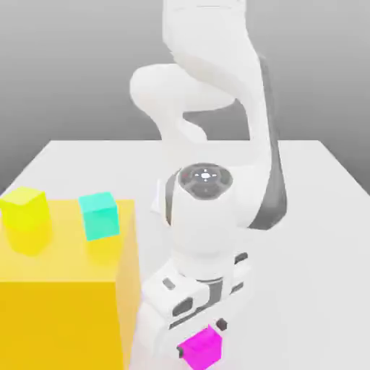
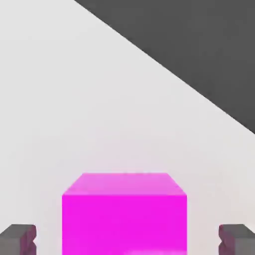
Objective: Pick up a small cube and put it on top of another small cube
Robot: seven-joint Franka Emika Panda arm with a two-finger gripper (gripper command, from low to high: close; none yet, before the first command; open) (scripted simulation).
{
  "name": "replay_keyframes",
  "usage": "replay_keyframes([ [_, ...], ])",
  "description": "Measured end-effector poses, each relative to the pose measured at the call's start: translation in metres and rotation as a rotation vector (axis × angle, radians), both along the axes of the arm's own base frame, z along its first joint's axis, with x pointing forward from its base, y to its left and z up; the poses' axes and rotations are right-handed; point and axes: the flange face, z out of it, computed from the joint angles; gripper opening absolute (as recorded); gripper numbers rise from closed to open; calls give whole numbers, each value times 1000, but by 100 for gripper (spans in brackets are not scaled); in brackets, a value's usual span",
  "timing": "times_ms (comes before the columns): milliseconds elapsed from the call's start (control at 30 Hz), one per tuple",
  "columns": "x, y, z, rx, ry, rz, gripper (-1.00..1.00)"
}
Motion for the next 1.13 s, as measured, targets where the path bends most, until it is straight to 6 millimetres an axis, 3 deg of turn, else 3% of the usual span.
replay_keyframes([
  [167, 0, 0, -1, 0, 1, 1, -100],
  [333, -1, 0, 52, 1, 1, 0, -100],
  [500, -40, -3, 83, -1, 5, -20, -100],
  [733, -108, -3, 106, 1, 3, -38, -100],
  [833, -120, -1, 94, 4, 2, -38, -100],
  [1000, -121, 0, 53, 4, 1, -37, -100],
  [1033, -122, -1, 46, 2, 1, -38, 100],
  [1133, -122, -1, 46, 2, 1, -38, 100],
])
